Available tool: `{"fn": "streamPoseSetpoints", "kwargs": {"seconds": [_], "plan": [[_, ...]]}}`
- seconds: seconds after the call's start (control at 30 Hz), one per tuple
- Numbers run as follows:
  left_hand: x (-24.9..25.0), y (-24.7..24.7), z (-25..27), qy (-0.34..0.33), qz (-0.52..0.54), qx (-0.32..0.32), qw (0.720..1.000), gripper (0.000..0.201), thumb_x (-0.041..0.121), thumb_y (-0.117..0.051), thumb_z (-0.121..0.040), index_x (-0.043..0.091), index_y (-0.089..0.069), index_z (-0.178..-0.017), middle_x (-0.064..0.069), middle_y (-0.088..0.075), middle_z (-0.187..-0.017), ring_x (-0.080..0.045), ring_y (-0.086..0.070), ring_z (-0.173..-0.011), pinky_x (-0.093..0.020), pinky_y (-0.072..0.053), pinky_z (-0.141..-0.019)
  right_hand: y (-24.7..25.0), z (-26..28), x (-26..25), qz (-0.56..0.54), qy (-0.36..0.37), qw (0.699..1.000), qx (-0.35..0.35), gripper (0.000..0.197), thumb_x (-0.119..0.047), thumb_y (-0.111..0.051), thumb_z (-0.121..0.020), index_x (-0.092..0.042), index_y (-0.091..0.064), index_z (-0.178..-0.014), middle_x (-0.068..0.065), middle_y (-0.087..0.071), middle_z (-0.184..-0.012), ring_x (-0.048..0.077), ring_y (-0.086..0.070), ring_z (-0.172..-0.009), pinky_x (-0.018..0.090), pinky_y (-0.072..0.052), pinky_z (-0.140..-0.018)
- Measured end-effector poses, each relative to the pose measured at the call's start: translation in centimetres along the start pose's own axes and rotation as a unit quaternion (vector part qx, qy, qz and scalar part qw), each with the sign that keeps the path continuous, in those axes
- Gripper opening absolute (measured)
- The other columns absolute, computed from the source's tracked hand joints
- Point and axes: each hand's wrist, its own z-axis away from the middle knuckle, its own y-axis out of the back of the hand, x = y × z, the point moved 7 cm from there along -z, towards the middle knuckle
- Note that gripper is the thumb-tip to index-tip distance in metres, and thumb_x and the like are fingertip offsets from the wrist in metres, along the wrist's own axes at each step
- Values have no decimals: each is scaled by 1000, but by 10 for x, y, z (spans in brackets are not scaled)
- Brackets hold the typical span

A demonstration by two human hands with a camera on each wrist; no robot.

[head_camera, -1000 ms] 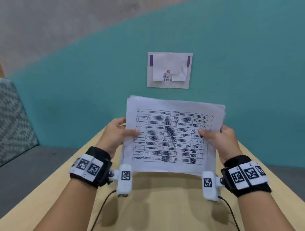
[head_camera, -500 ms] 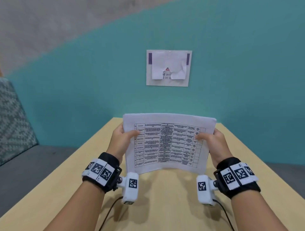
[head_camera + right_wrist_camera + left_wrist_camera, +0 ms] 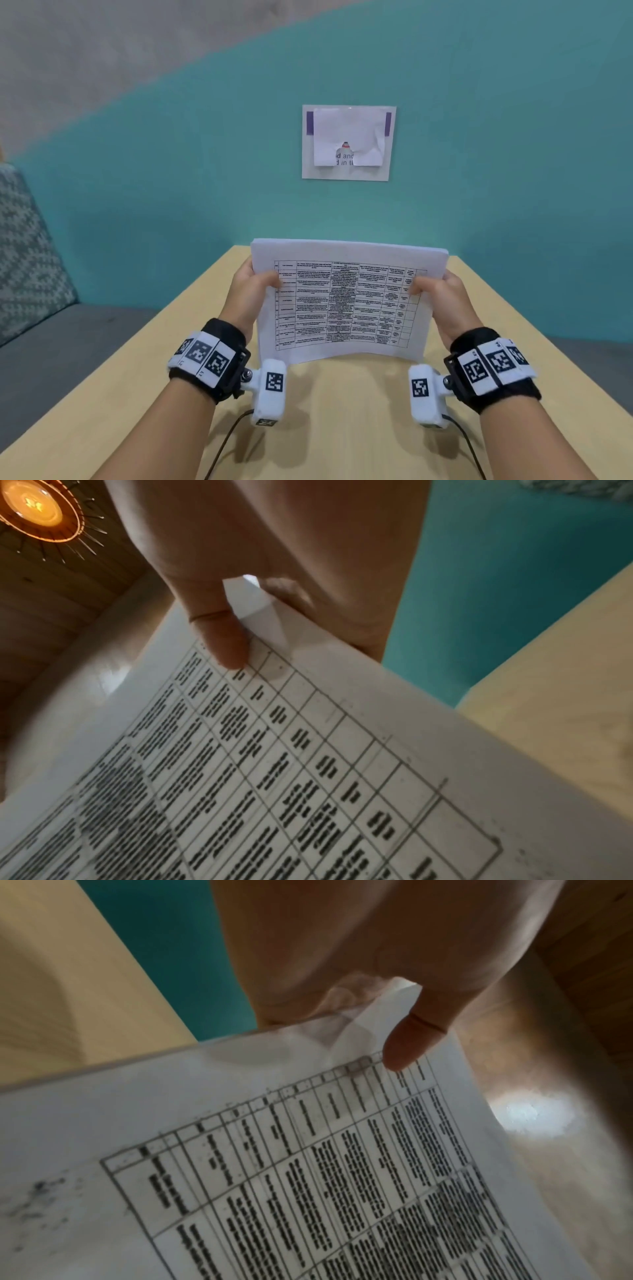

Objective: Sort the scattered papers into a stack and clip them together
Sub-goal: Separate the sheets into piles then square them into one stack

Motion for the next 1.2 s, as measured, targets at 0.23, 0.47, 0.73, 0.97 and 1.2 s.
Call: {"fn": "streamPoseSetpoints", "kwargs": {"seconds": [0.23, 0.47, 0.73, 0.97, 1.2], "plan": [[19, -5, 0, -25, 18, 23, 999, 39, -10, -48, -88, 9, -59, -120, -3, -72, -106, -16, -68, -87, -29, -51, -67, -7, 2, -20, -21, 29, 999, 25, 26, 7, -52, -86, -13, -62, -100, 5, -71, -97, 23, -67, -84, 35, -53, -70], [-13, -3, 0, 39, -4, 9, 999, 43, -9, -50, -86, 6, -60, -124, -9, -75, -114, -24, -70, -92, -34, -52, -71, -5, 2, 10, 0, -21, 1000, 13, 35, 14, -51, -79, -8, -63, -104, 7, -71, -101, 27, -63, -92, 36, -52, -75], [-22, -1, -4, 41, -23, 7, 999, 41, -8, -52, -89, 12, -63, -123, -6, -76, -115, -30, -70, -105, -40, -55, -80, -6, 3, 22, -17, -22, 1000, -10, 37, 13, -66, -80, -9, -68, -111, 6, -78, -105, 28, -71, -99, 45, -55, -89], [-4, 10, -10, 13, -9, 30, 999, 33, -4, -65, -91, 10, -59, -119, -9, -75, -113, -25, -74, -98, -33, -56, -74, -6, 6, 0, -49, 4, 999, -2, 33, 14, -69, -82, -14, -73, -98, 0, -81, -92, 22, -76, -90, 39, -59, -80], [32, 19, 4, -6, 62, 171, 983, 84, 26, -80, -85, 26, -25, -148, 2, -45, -131, -20, -49, -120, -38, -38, -101, 8, 8, -17, -236, -35, 965, 111, 24, 12, -67, -85, -10, -69, -95, 12, -75, -106, 27, -73, -94, 46, -59, -85]]}}
